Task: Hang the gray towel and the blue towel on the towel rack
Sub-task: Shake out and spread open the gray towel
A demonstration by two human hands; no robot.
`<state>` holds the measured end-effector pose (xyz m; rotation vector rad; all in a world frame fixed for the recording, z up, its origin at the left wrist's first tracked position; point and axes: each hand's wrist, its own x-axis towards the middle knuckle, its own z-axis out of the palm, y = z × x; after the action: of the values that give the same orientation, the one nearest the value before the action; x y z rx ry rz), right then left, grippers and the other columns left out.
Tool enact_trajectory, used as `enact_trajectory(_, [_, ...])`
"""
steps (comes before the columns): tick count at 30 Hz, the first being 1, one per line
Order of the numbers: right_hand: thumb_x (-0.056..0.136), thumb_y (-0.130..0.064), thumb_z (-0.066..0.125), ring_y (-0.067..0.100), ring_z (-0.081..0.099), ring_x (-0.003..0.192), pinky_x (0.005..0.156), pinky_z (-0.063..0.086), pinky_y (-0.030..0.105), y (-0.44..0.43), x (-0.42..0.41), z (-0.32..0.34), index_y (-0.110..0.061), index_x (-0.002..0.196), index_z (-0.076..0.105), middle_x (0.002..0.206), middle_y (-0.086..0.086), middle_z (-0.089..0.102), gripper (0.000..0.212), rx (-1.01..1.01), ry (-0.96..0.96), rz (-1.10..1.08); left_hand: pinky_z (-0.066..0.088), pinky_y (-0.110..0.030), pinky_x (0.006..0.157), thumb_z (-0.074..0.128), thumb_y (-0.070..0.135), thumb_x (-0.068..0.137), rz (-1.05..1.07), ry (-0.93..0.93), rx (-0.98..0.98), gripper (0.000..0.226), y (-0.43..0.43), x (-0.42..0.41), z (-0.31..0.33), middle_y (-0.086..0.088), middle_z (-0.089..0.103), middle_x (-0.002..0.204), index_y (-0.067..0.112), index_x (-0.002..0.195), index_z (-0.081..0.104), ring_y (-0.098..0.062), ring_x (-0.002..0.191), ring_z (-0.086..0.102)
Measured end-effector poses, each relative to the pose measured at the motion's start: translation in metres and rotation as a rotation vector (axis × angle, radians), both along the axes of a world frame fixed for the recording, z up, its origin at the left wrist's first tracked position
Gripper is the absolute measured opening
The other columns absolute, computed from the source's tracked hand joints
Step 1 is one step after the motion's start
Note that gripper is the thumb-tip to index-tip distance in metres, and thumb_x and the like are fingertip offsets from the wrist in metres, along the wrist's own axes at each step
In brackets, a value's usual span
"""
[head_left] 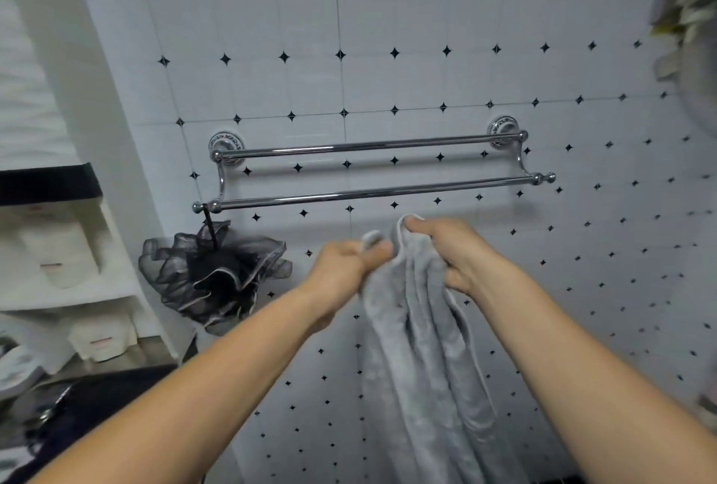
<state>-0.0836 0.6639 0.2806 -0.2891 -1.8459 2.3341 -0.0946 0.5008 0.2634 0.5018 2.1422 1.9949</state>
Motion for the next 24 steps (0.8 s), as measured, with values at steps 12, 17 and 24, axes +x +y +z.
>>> enact_trajectory(12, [0.076, -0.007, 0.078, 0.018, 0.073, 0.091, 0.07, 0.057, 0.023, 0.012, 0.016, -0.07, -0.012, 0.104, 0.07, 0.099, 0.003, 0.077, 0.029, 0.435, 0.109, 0.283, 0.055, -0.021, 0.066, 0.064, 0.01, 0.09, -0.068, 0.079, 0.213, 0.013, -0.013, -0.036, 0.02, -0.003, 0.077, 0.076, 0.004, 0.083, 0.073, -0.014, 0.072, 0.073])
enact_trajectory(17, [0.079, -0.009, 0.069, 0.019, 0.064, 0.067, 0.065, 0.048, 0.03, 0.044, 0.026, -0.154, -0.007, 0.071, 0.064, 0.072, 0.006, 0.069, 0.009, 0.596, -0.158, 0.136, 0.058, -0.023, 0.069, 0.066, 0.012, 0.089, -0.005, 0.098, 0.203, 0.012, -0.021, -0.051, 0.031, -0.002, 0.076, 0.075, 0.002, 0.085, 0.072, -0.014, 0.071, 0.072])
enact_trajectory(24, [0.078, -0.004, 0.065, 0.027, 0.068, 0.062, 0.061, 0.051, 0.035, 0.074, 0.033, -0.178, 0.009, 0.086, 0.068, 0.071, 0.014, 0.071, 0.016, 0.508, -0.414, -0.046, 0.056, -0.018, 0.063, 0.067, 0.019, 0.09, 0.062, 0.126, 0.072, 0.017, -0.033, -0.063, 0.017, 0.001, 0.075, 0.069, 0.008, 0.079, 0.074, -0.01, 0.067, 0.07])
